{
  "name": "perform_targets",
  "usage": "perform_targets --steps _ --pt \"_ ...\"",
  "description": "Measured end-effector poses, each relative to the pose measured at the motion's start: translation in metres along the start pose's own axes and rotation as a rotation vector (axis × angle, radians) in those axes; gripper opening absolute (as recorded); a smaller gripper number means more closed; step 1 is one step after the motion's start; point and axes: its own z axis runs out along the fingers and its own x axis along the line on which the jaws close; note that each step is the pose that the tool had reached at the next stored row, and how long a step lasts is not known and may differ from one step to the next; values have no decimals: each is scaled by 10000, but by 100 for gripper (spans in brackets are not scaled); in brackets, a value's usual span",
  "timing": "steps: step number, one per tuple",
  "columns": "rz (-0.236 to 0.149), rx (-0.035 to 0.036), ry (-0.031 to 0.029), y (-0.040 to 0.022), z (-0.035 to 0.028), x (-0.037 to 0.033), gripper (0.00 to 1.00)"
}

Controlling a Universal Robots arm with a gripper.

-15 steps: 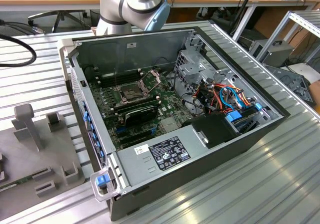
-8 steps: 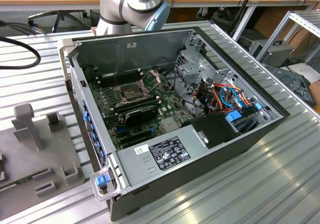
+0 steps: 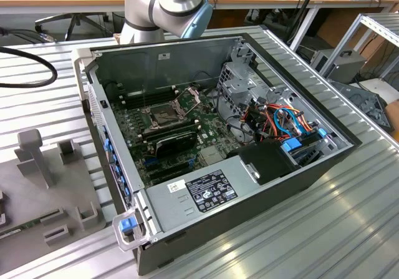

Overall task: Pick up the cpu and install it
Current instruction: 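Reach for the cpu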

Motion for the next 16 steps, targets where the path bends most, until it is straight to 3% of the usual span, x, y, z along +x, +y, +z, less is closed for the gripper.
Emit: perform_targets --steps 16 --pt "-1 0 0 -4 46 -104 11"
